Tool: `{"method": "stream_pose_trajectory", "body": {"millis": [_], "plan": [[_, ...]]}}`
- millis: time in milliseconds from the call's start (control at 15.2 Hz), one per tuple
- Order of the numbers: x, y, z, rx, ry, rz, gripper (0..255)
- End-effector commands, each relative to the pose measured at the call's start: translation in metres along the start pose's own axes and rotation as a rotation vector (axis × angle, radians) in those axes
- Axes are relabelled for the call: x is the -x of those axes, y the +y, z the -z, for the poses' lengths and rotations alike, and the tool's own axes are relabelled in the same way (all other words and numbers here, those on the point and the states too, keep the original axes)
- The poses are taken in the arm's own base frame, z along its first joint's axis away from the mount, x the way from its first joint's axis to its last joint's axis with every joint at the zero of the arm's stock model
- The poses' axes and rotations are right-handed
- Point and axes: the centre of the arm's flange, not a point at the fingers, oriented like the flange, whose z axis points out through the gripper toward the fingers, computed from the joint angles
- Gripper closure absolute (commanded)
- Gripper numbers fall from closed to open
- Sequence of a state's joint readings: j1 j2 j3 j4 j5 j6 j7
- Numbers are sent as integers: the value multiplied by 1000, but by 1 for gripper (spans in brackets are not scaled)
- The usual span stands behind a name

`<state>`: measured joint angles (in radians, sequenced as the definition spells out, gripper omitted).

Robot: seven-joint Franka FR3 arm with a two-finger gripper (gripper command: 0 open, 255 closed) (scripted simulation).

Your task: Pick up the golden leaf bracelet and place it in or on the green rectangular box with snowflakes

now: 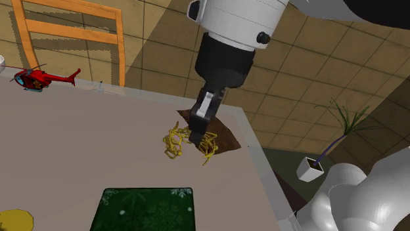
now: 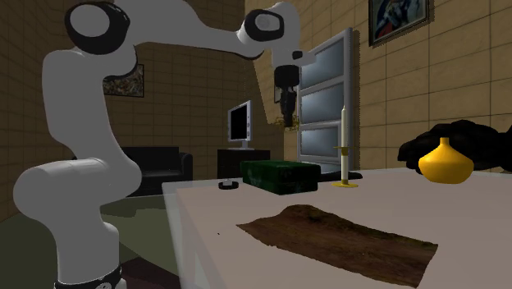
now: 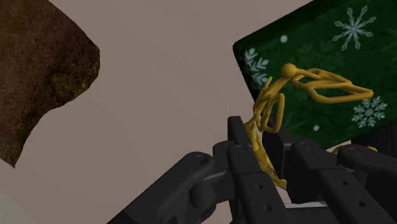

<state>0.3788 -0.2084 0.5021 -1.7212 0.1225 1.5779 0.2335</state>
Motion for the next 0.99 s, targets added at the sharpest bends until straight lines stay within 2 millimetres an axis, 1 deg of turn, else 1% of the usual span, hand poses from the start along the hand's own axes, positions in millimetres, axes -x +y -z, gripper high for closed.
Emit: {"method": "stream_pose_trajectory", "body": {"millis": [0,858,924], "plan": [[2,-27,-1,0,0,-2,255],[7,-198,4,0,0,-2,255],[8,-198,-1,0,0,-2,255]]}}
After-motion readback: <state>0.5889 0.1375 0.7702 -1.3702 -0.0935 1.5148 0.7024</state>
